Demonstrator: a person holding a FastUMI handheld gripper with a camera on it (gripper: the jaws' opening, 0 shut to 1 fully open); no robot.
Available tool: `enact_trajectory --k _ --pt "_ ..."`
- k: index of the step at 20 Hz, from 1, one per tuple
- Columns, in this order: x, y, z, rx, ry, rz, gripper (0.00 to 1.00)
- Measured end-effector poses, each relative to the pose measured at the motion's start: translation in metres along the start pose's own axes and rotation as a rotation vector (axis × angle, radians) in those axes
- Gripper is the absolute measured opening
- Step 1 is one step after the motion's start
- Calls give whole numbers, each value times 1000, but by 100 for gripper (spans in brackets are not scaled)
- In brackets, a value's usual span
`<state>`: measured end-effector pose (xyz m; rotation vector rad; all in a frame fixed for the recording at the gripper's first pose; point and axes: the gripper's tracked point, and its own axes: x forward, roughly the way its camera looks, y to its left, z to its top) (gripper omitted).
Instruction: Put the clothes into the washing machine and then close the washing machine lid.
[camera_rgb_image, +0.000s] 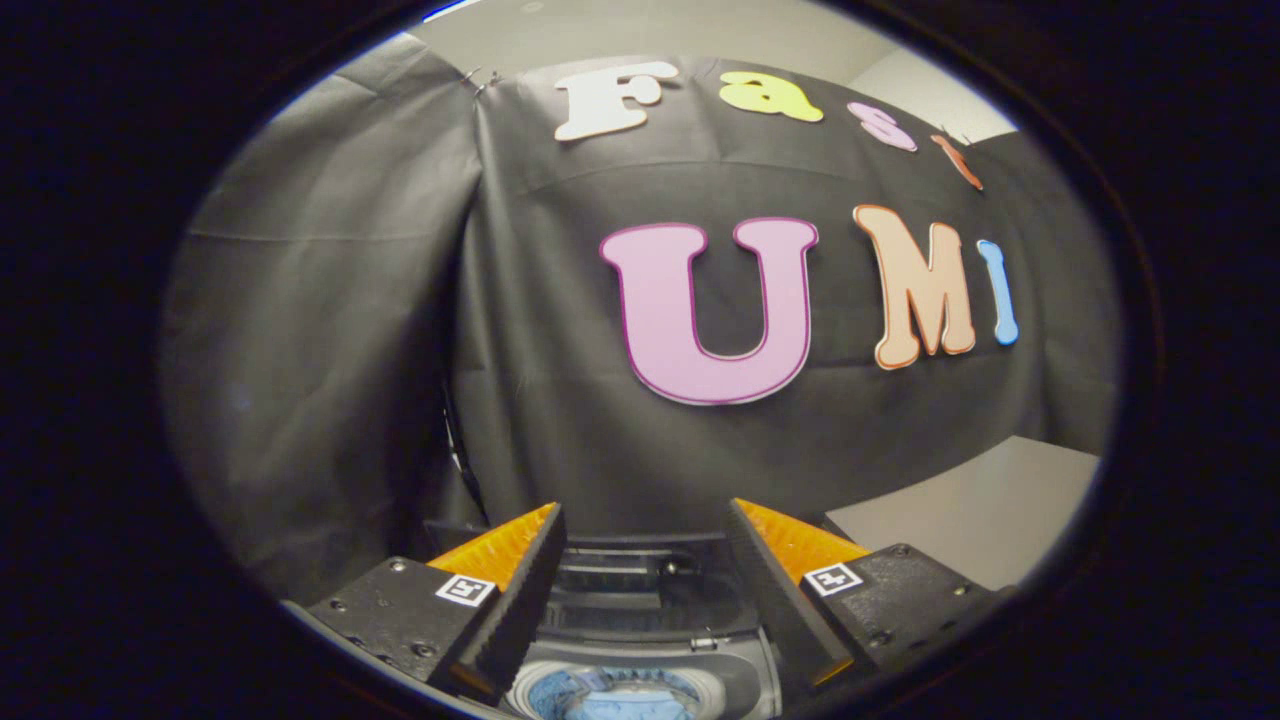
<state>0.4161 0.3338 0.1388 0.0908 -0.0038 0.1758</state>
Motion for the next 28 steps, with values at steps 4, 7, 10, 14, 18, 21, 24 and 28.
enact_trajectory --k 4,7,10,14,18,21,24,28 --pt "39 12 -4 -34 -6 -12 96" --pt "61 24 -22 -61 7 -20 96" --pt "88 27 -46 -135 32 -45 96" --pt "113 44 -79 -138 53 -27 96" --pt "112 50 -84 -19 14 -24 96" --pt "108 46 -81 -61 -48 -22 96" --pt "107 46 -82 -75 -39 -23 96" --pt "108 46 -82 -77 -39 -18 96"
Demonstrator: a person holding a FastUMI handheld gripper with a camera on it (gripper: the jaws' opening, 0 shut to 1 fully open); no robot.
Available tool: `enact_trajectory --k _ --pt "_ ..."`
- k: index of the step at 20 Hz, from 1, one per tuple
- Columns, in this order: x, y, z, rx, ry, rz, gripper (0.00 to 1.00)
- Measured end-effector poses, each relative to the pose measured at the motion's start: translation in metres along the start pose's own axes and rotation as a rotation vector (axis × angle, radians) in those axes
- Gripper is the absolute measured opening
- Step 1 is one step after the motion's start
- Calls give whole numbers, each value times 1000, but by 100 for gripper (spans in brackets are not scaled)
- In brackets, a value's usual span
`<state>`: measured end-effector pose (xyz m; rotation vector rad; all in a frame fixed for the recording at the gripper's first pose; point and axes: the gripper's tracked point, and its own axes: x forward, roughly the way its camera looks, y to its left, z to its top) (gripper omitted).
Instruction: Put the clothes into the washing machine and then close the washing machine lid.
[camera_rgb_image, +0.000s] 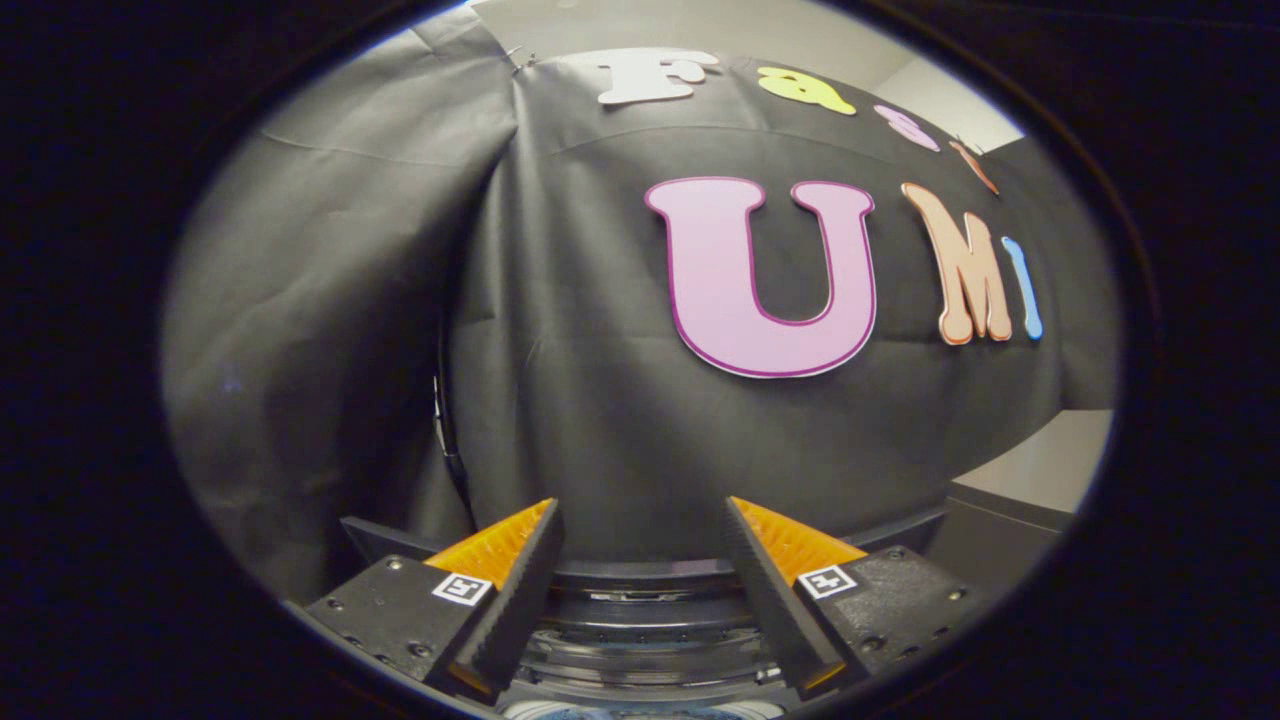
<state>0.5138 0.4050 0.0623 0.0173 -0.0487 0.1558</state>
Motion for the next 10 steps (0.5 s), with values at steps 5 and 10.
enact_trajectory --k 5,10 --pt "1 1 4 1 -27 11 95" --pt "3 0 1 -1 -15 18 96"
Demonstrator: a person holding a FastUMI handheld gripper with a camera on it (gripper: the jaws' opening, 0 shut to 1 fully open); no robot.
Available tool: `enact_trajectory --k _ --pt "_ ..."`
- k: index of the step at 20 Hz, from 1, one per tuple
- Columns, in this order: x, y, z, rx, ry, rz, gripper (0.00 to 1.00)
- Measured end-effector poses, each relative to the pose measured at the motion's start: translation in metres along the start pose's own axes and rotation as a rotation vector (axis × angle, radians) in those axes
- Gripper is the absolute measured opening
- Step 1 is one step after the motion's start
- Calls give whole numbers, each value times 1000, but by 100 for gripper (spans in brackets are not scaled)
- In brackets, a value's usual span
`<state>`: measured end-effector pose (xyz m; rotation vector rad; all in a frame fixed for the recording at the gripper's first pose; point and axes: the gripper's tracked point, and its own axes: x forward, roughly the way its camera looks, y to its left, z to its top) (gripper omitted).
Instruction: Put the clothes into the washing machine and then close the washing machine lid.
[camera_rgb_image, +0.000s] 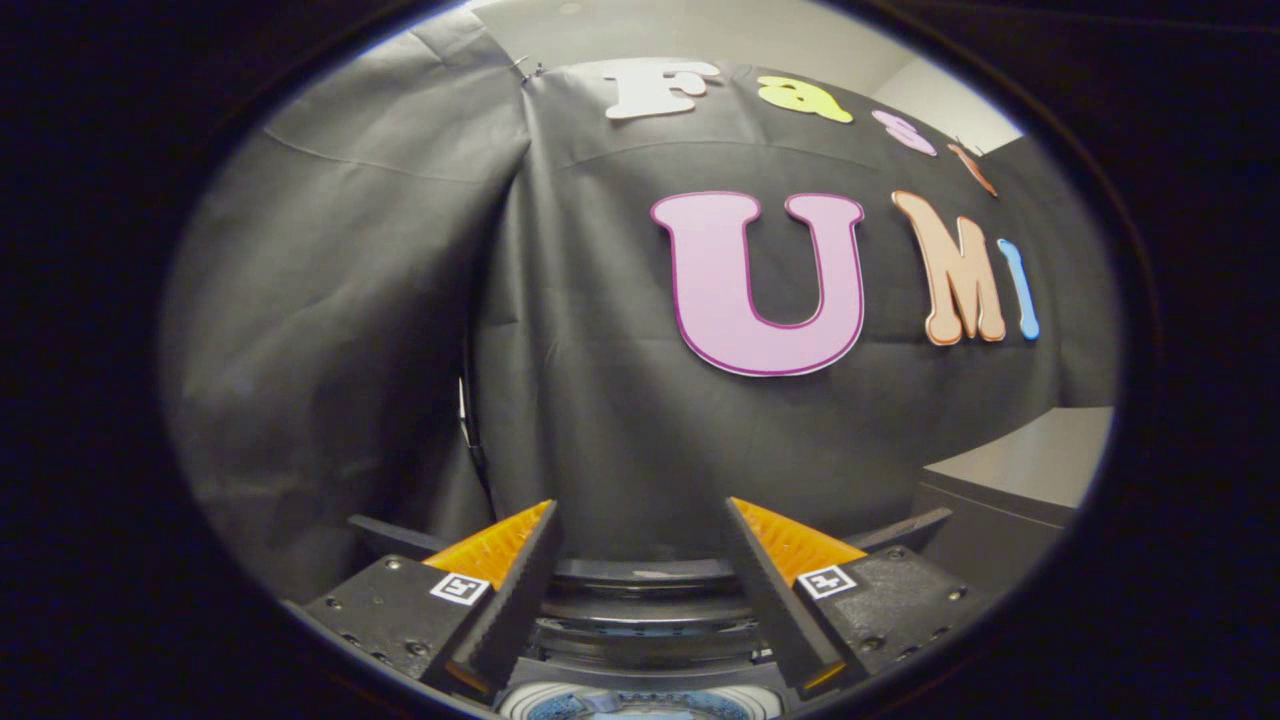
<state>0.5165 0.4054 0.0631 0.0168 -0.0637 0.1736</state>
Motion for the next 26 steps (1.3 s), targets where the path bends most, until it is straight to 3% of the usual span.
enact_trajectory --k 21,24,26 --pt "0 -4 -4 14 62 -6 98" --pt "1 -9 -15 29 129 -57 97" --pt "-13 -2 -48 100 341 -71 97"
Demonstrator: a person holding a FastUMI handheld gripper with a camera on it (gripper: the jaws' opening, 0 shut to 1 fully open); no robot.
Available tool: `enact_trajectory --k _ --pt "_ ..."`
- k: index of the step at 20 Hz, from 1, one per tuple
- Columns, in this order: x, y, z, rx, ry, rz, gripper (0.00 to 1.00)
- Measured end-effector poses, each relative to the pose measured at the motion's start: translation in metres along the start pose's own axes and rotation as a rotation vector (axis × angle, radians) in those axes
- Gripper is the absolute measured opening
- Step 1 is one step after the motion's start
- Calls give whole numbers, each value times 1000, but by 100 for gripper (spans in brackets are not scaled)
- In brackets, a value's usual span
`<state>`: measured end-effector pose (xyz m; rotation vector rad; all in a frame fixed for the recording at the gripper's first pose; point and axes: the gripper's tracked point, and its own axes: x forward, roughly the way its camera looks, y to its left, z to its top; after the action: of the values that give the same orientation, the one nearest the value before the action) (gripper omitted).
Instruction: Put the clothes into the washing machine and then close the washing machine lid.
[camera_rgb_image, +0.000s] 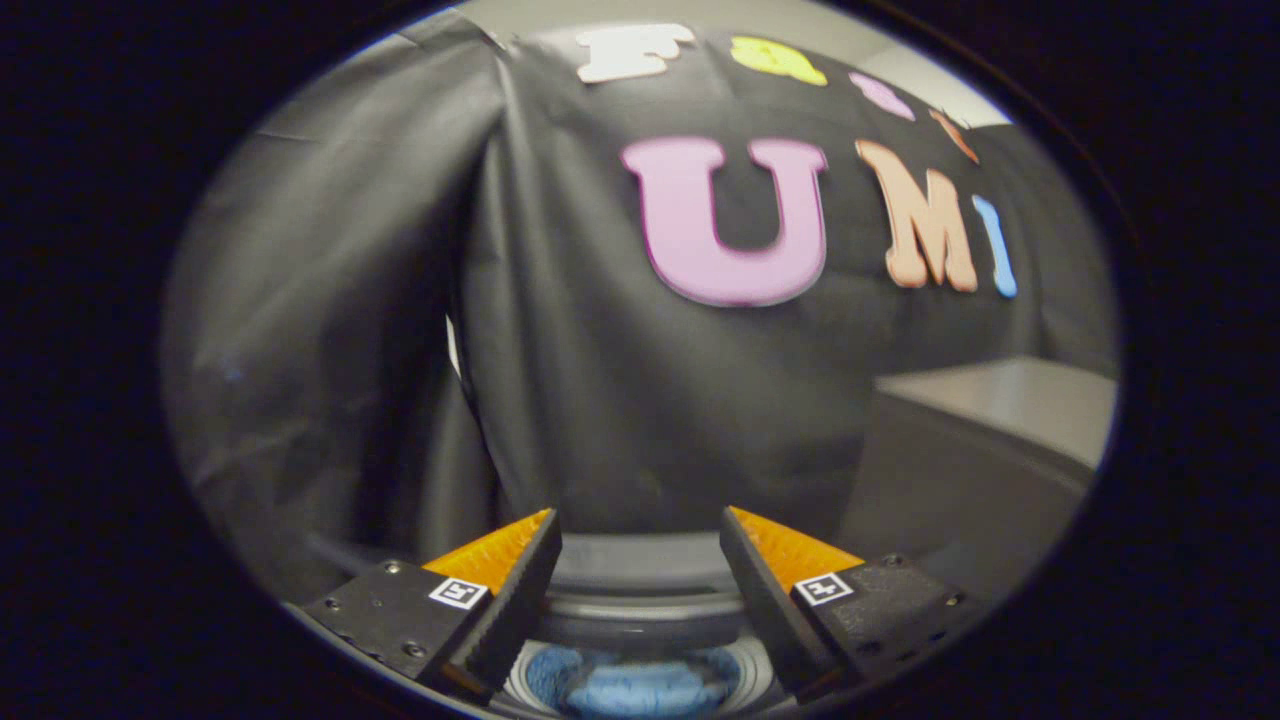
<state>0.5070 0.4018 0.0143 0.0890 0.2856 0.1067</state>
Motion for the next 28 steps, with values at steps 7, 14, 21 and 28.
enact_trajectory --k 7,14,21,28 --pt "-11 -2 -3 117 31 -14 97" --pt "-38 -7 -9 117 42 -10 97" --pt "-74 -3 -16 96 52 -1 96" --pt "-124 -10 -21 92 68 -13 97"
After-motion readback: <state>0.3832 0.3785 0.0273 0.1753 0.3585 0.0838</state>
